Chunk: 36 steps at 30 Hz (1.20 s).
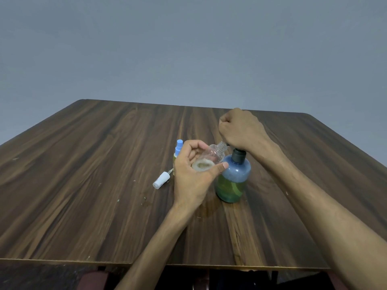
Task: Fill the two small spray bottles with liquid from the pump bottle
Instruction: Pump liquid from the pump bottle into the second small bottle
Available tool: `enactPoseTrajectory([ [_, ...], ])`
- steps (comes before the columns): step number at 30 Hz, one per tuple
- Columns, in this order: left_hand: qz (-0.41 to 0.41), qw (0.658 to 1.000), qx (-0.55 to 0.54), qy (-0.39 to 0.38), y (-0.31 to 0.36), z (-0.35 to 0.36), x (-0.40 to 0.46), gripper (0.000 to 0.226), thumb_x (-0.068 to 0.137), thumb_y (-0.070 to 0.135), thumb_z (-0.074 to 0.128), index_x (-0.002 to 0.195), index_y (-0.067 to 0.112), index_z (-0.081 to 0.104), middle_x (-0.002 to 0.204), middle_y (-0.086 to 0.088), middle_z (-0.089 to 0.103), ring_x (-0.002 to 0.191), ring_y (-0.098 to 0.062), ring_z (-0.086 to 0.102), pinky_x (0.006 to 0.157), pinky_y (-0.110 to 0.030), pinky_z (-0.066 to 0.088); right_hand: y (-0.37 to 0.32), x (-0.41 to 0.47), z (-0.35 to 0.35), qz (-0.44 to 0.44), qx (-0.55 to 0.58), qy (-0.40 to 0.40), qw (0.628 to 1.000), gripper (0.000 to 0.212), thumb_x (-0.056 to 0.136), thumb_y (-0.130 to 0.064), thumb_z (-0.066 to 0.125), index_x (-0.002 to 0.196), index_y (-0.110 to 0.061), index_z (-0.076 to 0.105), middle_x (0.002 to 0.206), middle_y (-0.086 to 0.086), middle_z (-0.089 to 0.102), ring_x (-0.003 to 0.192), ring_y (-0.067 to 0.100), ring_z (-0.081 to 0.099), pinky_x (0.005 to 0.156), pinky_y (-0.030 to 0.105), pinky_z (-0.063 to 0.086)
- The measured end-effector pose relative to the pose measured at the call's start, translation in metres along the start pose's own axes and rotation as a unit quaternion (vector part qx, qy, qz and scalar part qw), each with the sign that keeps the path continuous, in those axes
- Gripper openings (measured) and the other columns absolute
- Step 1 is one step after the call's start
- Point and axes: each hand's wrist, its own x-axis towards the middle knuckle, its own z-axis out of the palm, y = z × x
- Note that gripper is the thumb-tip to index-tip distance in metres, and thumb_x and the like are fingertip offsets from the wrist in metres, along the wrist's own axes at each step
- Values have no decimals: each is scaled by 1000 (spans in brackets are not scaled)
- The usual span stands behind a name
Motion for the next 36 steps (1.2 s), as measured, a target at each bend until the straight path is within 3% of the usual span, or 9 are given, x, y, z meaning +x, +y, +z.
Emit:
enactPoseTrajectory([
  [4,2,1000,-3,4,-1,-1,-1,50,66,-8,95,99,12,63,87,13,71,86,-7,71,79,-22,57,-2,1,-6,-9,14,41,999,17,72,-9,42,59,-15,51,59,5,58,59,24,44,54,31,38],
  [8,2,1000,-2,4,0,0,-1,51,66,-8,95,99,14,62,88,13,71,86,-8,71,79,-24,57,-3,-3,-1,-3,-5,13,1000,18,75,-10,44,59,-15,48,60,7,55,60,24,41,54,31,36],
  [12,4,1000,-2,3,0,-1,-1,51,67,-6,95,99,16,63,87,14,72,86,-10,72,78,-23,58,-1,2,-7,-15,19,51,998,18,77,-10,43,64,-7,55,63,11,66,60,25,48,57,34,46],
  [18,8,1000,2,4,-1,0,-1,51,67,-5,96,100,14,63,90,12,72,88,-11,72,79,-25,58,-1,-1,-2,-5,-1,0,1000,18,75,-11,43,63,-17,55,63,5,59,62,24,45,56,31,38],
  [23,7,1000,1,-6,-2,1,0,51,66,-9,94,97,16,62,86,19,71,84,-2,70,77,-17,55,0,3,-4,-2,15,13,1000,17,73,-12,42,62,-13,55,60,6,61,61,24,49,59,33,42],
  [28,7,1000,3,0,-1,-1,-1,50,66,-8,95,98,14,62,88,17,71,86,-3,71,79,-18,56,-1,0,-4,2,13,6,1000,30,73,-16,44,78,-4,70,77,12,75,70,29,62,70,42,58],
  [33,4,1000,-2,7,1,0,-1,51,66,-6,96,100,14,63,93,8,72,91,-8,72,81,-21,57,-5,-1,-7,23,6,2,1000,23,77,-15,47,73,-13,70,73,5,74,81,32,69,72,39,57],
  [36,-3,1000,-3,5,2,-1,-2,51,66,-7,96,99,15,63,89,16,72,90,-7,71,81,-21,57,-9,-5,-8,27,-2,-5,1000,21,79,-16,49,72,-19,69,74,0,73,82,27,68,71,35,54],
])
